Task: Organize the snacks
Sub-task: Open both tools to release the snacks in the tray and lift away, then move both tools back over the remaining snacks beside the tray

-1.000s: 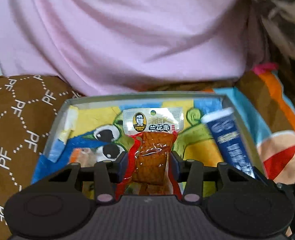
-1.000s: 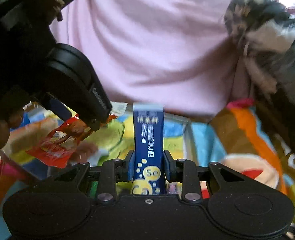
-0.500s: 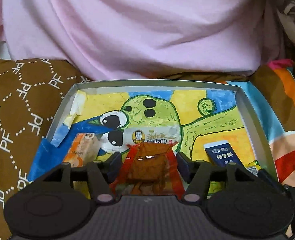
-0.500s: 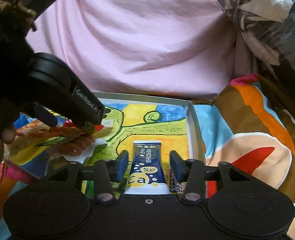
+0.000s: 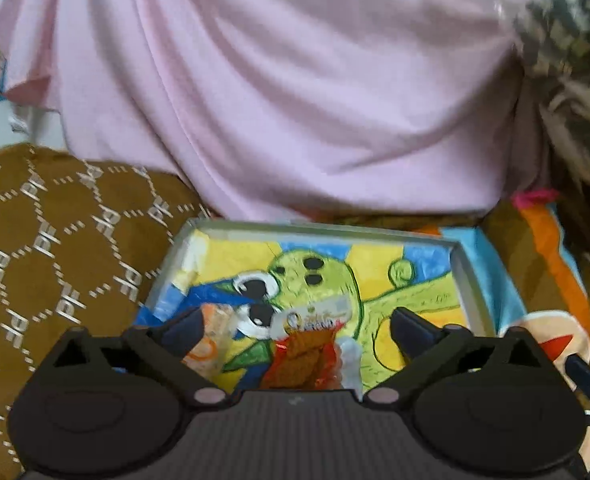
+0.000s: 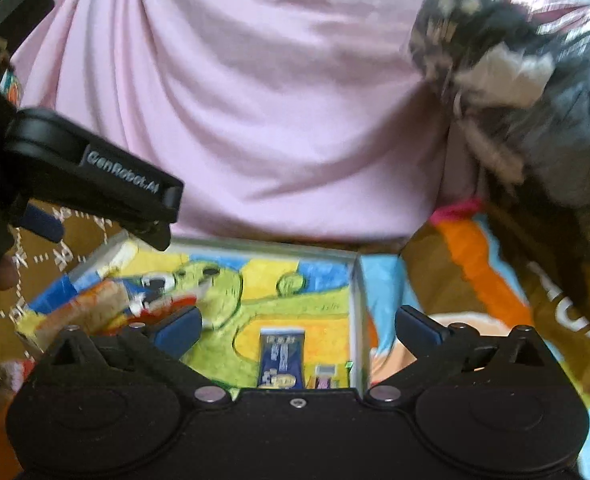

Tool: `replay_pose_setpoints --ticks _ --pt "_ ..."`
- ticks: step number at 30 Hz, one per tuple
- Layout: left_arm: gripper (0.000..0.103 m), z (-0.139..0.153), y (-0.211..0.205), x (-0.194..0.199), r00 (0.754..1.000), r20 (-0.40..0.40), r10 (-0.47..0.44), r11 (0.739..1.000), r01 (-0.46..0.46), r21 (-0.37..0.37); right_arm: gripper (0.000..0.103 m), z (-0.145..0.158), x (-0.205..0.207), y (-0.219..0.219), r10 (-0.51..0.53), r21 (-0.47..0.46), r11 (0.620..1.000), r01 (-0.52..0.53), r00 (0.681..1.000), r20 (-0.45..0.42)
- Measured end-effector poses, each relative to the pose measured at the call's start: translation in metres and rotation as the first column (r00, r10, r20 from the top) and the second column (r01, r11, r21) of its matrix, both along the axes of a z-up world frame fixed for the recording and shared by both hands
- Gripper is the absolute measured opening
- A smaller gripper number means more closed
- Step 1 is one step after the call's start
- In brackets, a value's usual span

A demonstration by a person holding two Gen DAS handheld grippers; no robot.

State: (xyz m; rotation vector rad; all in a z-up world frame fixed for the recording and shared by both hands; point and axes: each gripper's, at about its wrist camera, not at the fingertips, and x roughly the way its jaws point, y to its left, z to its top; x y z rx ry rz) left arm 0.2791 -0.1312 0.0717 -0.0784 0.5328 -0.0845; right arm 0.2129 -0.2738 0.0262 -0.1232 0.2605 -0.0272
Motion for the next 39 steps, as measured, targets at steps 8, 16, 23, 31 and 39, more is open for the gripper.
replay_pose_setpoints --ticks 8,16,23,31,39 --pt "0.103 0.036 0.025 -0.042 0.996 0.082 0.028 1.0 -0.028 0.005 0.102 0.046 -0.049 0.012 0.002 -0.005 1.0 -0.002 0.994 0.111" --pt "0.103 0.051 0.05 -0.092 0.992 0.124 0.021 1.0 -0.02 -0.009 0.102 0.075 -0.108 0.029 0.03 -0.018 0.999 -0.027 0.978 0.204" --pt "0.103 0.053 0.074 -0.13 0.991 0.127 0.034 0.999 -0.03 -0.031 0.102 0.08 -0.171 0.036 0.013 0.018 1.0 -0.018 0.969 0.248" --pt "0.103 0.034 0.098 -0.169 0.996 0.083 0.023 0.999 -0.019 -0.043 0.102 0.059 -0.223 0.049 0.021 0.006 1.0 -0.022 0.977 0.212" --pt "0.103 -0.005 0.112 -0.193 1.0 -0.023 -0.015 1.0 0.014 -0.015 0.102 0.04 -0.241 0.056 0.034 0.019 0.999 -0.037 0.992 0.123"
